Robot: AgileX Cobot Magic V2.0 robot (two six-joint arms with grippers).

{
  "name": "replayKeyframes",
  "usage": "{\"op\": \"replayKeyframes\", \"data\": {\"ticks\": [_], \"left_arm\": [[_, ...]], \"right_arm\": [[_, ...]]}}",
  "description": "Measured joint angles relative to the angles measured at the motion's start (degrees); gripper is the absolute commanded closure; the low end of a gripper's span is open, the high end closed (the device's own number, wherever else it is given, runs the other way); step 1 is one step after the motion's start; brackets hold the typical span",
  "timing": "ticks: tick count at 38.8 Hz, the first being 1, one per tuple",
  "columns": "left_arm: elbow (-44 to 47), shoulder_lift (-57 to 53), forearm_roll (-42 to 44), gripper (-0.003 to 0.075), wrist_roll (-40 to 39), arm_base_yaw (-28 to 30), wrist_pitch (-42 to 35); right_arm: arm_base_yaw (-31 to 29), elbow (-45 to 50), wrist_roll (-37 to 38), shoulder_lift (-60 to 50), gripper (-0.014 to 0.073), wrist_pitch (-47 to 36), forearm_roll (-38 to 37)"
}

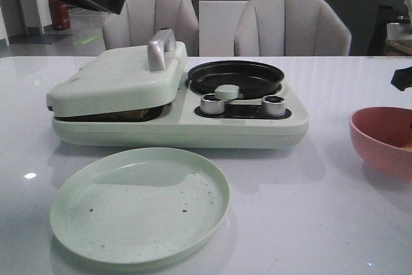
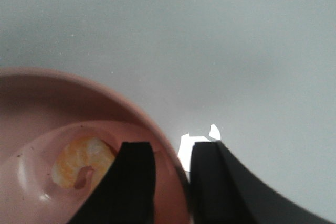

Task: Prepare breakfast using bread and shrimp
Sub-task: 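Grasp the rim of the pink bowl with the right gripper and lift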

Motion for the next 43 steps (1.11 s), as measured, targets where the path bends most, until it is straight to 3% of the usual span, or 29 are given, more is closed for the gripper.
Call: {"op": "replayKeyframes", "data": {"ticks": [9, 16, 23, 33, 36, 43], "left_arm": [[0.0, 0.0, 0.0, 0.0621, 0.0, 0.0, 0.0], [0.0, 0.0, 0.0, 0.0621, 0.0, 0.0, 0.0], [0.0, 0.0, 0.0, 0.0621, 0.0, 0.0, 0.0], [0.0, 0.0, 0.0, 0.0621, 0.0, 0.0, 0.0], [0.0, 0.0, 0.0, 0.0621, 0.0, 0.0, 0.0], [0.0, 0.0, 0.0, 0.0621, 0.0, 0.0, 0.0]], "right_arm": [[0.0, -0.59, -0.37, 0.09, 0.0561, 1.54, 0.12], [0.0, -2.02, -0.37, 0.14, 0.0559, 3.04, 0.22], [0.68, -11.04, -0.37, -1.62, 0.0559, 7.96, 0.33], [9.43, -25.33, -0.37, -2.65, 0.055, 12.3, -1.06], [14.78, -28.09, 1.51, -2.65, 0.055, 12.03, -8.11], [27.25, -29.28, 17.39, -2.65, 0.055, 9.05, -37.1]]}}
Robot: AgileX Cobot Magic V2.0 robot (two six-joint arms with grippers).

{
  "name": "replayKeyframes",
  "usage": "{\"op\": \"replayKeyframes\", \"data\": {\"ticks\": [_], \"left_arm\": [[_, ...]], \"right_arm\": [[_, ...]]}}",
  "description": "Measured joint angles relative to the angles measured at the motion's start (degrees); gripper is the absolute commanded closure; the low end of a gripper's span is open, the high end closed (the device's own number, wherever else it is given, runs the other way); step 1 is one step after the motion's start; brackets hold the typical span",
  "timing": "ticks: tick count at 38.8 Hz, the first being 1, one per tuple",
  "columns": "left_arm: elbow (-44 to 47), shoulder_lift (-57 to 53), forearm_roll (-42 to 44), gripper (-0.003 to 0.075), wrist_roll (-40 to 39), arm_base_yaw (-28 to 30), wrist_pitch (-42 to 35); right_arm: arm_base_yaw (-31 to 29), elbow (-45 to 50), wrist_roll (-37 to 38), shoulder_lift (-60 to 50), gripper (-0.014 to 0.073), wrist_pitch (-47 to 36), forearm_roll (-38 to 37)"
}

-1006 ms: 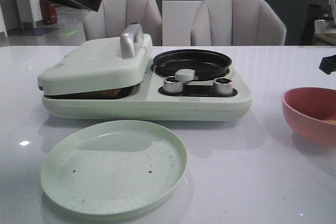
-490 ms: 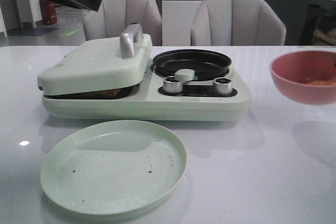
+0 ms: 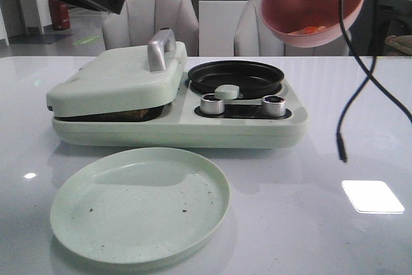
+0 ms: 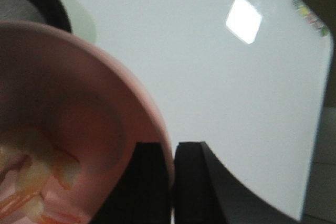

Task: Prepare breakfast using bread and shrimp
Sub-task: 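Grasp the rim of the pink bowl with the right gripper and lift, then tilt the pink bowl over the frying pan to pour the shrimp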

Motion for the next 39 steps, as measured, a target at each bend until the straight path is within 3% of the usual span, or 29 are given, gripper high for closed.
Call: {"op": "replayKeyframes", "data": {"ticks": [7, 12, 27, 39], "left_arm": [[0.0, 0.0, 0.0, 0.0621, 0.0, 0.0, 0.0], [0.0, 0.0, 0.0, 0.0621, 0.0, 0.0, 0.0], [0.0, 0.0, 0.0, 0.062, 0.0, 0.0, 0.0], [0.0, 0.0, 0.0, 0.0621, 0.0, 0.0, 0.0]], "right_arm": [[8.32, 0.0, 12.16, 1.38, 0.055, -0.61, -23.63], [13.02, 0.0, 16.95, 3.32, 0.055, -0.36, -37.47], [16.64, -0.11, 24.02, 3.78, 0.055, -1.67, -60.42], [16.72, -0.55, 25.67, 7.46, 0.055, -6.93, -63.63]]}}
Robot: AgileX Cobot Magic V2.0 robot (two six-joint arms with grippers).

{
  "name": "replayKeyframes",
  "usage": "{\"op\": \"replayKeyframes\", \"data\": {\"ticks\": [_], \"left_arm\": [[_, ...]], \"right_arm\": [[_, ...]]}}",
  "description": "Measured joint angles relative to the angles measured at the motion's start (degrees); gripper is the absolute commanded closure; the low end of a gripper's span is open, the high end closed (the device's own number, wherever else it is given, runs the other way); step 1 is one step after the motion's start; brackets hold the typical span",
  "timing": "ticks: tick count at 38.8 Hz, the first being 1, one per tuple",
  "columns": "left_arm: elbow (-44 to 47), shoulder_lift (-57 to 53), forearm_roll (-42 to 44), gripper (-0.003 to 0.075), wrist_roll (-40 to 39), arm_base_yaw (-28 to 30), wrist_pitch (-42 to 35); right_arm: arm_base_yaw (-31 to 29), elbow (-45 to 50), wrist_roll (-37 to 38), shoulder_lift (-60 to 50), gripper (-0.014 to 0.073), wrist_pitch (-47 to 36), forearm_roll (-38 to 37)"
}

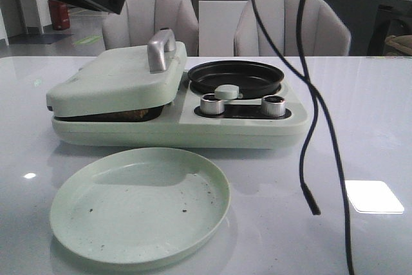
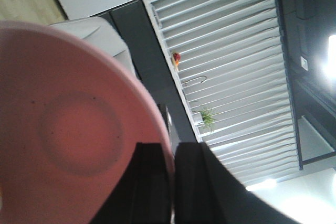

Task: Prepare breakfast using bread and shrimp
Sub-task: 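Tilt the pink bowl over the frying pan to pour the shrimp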

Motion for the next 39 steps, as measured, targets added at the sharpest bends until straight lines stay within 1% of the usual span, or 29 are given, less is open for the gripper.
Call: {"op": "replayKeyframes", "data": {"ticks": [4, 9, 13, 20, 28, 39], "left_arm": [[0.0, 0.0, 0.0, 0.0621, 0.0, 0.0, 0.0], [0.0, 0.0, 0.0, 0.0621, 0.0, 0.0, 0.0], [0.0, 0.0, 0.0, 0.0621, 0.0, 0.0, 0.0], [0.0, 0.0, 0.0, 0.0621, 0.0, 0.0, 0.0], [0.0, 0.0, 0.0, 0.0621, 0.0, 0.0, 0.0], [0.0, 0.0, 0.0, 0.0621, 0.0, 0.0, 0.0]], "right_arm": [[0.0, 0.0, 0.0, 2.74, 0.055, 0.0, 0.11], [0.0, -0.87, 0.0, 3.43, 0.055, 1.25, 0.46], [0.0, -4.46, -1.07, 3.43, 0.055, 2.61, 0.45], [0.0, -11.98, -5.42, 3.43, 0.055, 3.89, 0.34], [0.49, -10.37, -5.48, 5.27, 0.055, 11.05, 0.54], [1.63, -9.58, -2.94, 6.83, 0.055, 10.9, 0.63]]}}
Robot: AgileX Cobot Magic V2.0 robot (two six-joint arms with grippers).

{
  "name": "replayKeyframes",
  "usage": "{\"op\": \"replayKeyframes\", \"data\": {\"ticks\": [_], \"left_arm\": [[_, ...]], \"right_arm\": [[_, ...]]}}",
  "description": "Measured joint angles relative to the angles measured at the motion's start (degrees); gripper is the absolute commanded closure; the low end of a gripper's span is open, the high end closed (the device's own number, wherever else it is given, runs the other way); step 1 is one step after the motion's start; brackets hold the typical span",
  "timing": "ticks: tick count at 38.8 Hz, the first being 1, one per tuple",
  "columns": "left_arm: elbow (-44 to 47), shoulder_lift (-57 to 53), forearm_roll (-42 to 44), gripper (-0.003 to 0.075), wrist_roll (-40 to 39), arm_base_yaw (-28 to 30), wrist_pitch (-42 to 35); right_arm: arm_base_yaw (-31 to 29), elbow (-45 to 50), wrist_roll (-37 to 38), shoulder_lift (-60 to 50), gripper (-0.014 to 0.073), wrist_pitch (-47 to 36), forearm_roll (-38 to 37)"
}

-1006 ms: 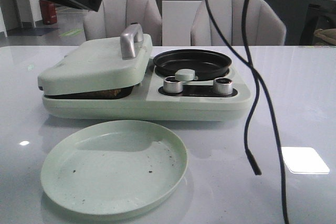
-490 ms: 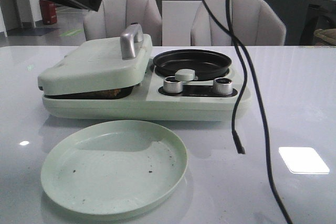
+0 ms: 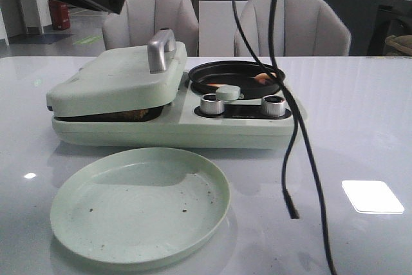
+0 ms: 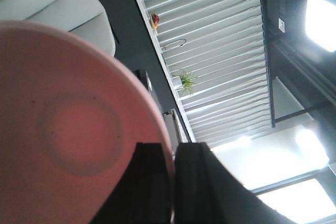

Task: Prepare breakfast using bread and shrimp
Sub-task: 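Tilt the pink bowl over the frying pan to pour the shrimp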

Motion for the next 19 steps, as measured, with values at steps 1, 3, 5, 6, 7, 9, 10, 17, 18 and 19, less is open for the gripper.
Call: {"op": "replayKeyframes", "data": {"ticks": [1, 3, 5, 6, 7, 9, 10, 17, 18, 19], "left_arm": [[0.0, 0.0, 0.0, 0.0621, 0.0, 0.0, 0.0], [0.0, 0.0, 0.0, 0.0621, 0.0, 0.0, 0.0], [0.0, 0.0, 0.0, 0.0621, 0.0, 0.0, 0.0], [0.0, 0.0, 0.0, 0.0621, 0.0, 0.0, 0.0], [0.0, 0.0, 0.0, 0.0621, 0.0, 0.0, 0.0], [0.0, 0.0, 0.0, 0.0621, 0.0, 0.0, 0.0], [0.0, 0.0, 0.0, 0.0621, 0.0, 0.0, 0.0], [0.0, 0.0, 0.0, 0.0621, 0.0, 0.0, 0.0], [0.0, 0.0, 0.0, 0.0621, 0.0, 0.0, 0.0], [0.0, 0.0, 0.0, 0.0621, 0.0, 0.0, 0.0]], "right_arm": [[0.0, -0.1, 0.05, 0.0, 0.055, 0.0, 0.0], [0.0, -0.1, 0.14, 0.0, 0.055, 0.0, 0.0], [0.0, -0.1, 0.14, 0.0, 0.055, 0.0, 0.0], [0.0, -0.1, 0.14, 0.0, 0.055, 0.0, 0.0], [0.0, -0.1, 0.14, 0.0, 0.055, 0.0, 0.0], [0.0, -0.1, 0.18, 0.0, 0.055, 0.0, 0.0], [0.0, -0.1, 0.18, 0.0, 0.055, 0.0, 0.24], [0.0, -0.1, 0.28, -1.58, 0.055, 0.61, 8.41], [0.0, -0.1, 0.28, -2.2, 0.055, 0.74, 11.55], [0.0, -0.1, 0.0, -3.15, 0.055, 1.07, 14.09]]}}
